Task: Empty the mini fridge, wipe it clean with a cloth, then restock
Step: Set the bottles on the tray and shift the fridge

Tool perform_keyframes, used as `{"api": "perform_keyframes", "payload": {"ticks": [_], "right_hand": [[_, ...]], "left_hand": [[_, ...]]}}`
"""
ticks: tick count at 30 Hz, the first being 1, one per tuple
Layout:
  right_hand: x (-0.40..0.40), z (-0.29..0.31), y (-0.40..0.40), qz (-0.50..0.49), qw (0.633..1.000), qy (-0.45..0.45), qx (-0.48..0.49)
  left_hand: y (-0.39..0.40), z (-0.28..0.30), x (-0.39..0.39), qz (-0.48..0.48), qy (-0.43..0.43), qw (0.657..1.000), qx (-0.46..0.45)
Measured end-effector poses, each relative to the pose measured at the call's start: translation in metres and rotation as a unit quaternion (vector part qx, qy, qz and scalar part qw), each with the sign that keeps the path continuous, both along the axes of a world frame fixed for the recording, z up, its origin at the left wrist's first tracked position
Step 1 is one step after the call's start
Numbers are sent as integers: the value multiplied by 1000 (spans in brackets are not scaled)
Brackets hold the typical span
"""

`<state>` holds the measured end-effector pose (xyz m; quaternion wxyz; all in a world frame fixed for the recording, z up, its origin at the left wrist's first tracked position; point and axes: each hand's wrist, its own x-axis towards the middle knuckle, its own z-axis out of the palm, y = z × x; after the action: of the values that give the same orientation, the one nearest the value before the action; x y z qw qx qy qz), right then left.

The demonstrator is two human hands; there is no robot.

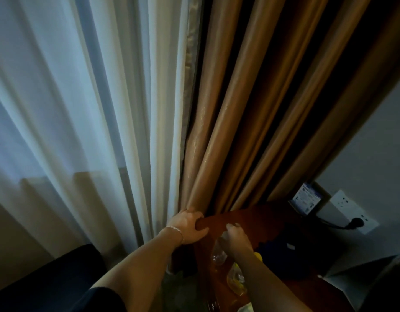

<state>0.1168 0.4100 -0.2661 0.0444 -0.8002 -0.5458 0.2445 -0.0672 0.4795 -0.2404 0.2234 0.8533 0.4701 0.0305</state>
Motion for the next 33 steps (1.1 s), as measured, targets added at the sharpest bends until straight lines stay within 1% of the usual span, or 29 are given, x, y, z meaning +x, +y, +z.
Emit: {"api": "perform_keyframes", "payload": {"ticks": [4,7,10,13,19,22,26,30,33], "right_hand": [[-3,-5,-2,-14,999,6,34],[-16,-2,-9,-32,998,-3,54],[-32,12,-18,-55,995,-1,83],[-48,31,-33,-77,990,-10,114],[-86,59,-90,-110,981,-34,155],[-101,65,-136,-142,977,-37,153],[-112,66,-218,-208,965,-51,153],[-112,59,-319,-290,946,-24,142],[-120,60,-410,-360,922,-49,134]], "left_hand": [[0,-13,-11,-6,-17,1000,-20],[-2,-17,-26,-19,-11,999,-32],[-4,-14,-41,-27,-8,999,-23],[-13,-4,-52,-46,-21,999,-9],[-47,14,-69,-105,-43,994,0],[-80,11,-68,-155,-37,987,-10],[-140,7,-52,-230,-26,973,-22],[-214,11,-27,-300,-22,953,-32],[-281,20,-8,-364,-12,931,-12]]}}
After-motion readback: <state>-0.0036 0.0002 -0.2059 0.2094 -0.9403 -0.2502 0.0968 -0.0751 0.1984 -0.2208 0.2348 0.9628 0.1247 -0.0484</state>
